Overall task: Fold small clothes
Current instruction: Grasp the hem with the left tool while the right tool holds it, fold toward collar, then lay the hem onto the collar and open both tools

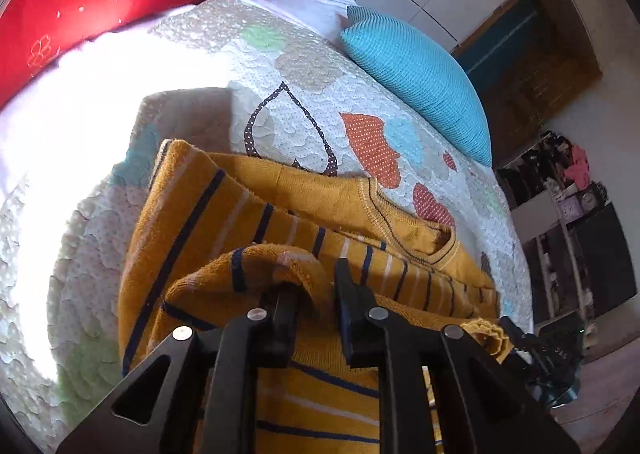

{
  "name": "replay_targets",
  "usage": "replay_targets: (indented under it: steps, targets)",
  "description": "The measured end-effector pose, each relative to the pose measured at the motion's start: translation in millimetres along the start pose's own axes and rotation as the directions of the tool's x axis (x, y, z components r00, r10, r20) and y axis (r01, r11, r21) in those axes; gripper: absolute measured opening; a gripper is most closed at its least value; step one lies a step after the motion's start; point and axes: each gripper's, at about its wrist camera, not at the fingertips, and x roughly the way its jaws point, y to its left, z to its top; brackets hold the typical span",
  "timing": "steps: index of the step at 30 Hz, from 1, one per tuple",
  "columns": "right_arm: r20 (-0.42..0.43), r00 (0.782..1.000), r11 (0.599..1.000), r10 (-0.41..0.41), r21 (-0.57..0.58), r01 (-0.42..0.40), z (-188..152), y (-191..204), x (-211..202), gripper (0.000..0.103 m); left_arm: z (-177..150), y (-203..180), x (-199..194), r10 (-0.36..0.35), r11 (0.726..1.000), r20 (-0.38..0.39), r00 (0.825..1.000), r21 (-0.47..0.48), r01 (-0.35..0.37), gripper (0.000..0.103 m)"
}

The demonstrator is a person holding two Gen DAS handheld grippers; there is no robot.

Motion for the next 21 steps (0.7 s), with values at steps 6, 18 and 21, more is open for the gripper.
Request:
replay_targets:
  steps: [6,18,21]
  targets:
    - [0.023,0.999,0.998,0.044,0.051,-0.045,20,0,13,0.048,17,22,5,-0.107,0.987,0.025,0.994,-0.122,0.109,0.043]
    - [0.135,0.990,0.990,-0.045,0.137,0.026,61,-7,0,0.070,41,73,-23,-0.018,0.961,0.112,0.994,-0.273,0.048,0.061]
    - [0.164,0.984,0.994,-0.064,0.099,0.048,62,-4,-23,0.074,33,69,-38,0.060,0.980,0.096,0.994,-0.197,-0.041,0.063]
